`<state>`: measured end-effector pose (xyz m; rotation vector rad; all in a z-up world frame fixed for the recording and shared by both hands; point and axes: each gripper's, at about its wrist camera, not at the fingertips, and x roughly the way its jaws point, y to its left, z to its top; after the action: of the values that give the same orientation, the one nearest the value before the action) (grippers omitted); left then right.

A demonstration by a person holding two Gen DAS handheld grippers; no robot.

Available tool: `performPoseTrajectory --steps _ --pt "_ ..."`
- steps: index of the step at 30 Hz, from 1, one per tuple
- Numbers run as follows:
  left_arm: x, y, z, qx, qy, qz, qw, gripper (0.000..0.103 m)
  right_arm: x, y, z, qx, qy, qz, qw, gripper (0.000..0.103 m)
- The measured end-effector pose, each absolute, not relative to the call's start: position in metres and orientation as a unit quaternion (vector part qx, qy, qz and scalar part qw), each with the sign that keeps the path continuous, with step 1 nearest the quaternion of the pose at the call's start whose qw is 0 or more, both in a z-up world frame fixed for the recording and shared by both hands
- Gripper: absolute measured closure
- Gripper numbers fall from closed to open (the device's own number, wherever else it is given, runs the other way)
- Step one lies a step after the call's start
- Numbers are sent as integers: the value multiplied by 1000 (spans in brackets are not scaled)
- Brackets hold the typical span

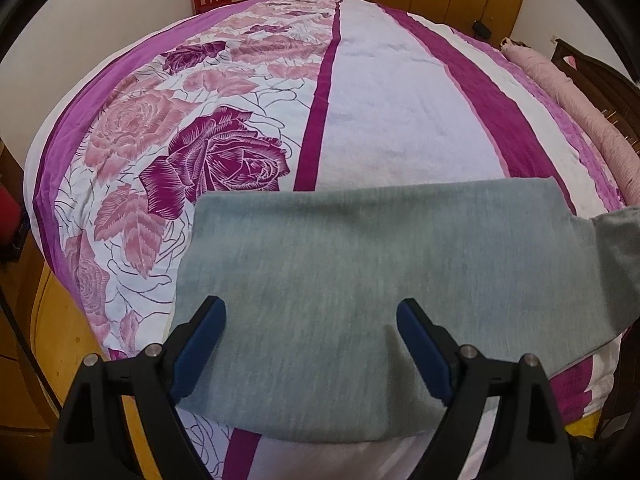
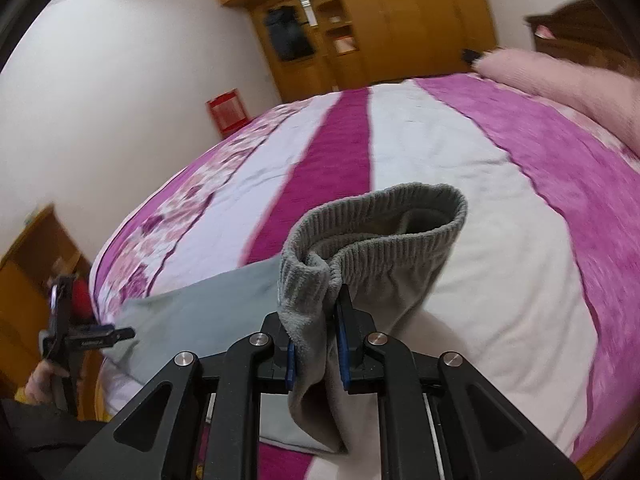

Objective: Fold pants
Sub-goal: 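Lift the grey waistband up with the right gripper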

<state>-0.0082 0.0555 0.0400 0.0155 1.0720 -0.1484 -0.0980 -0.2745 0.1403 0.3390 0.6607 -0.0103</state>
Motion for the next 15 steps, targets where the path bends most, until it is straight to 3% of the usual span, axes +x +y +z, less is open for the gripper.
performPoseTrajectory --steps 15 --pt "-15 68 46 2 508 -75 858 13 -53 -184 164 69 339 115 931 87"
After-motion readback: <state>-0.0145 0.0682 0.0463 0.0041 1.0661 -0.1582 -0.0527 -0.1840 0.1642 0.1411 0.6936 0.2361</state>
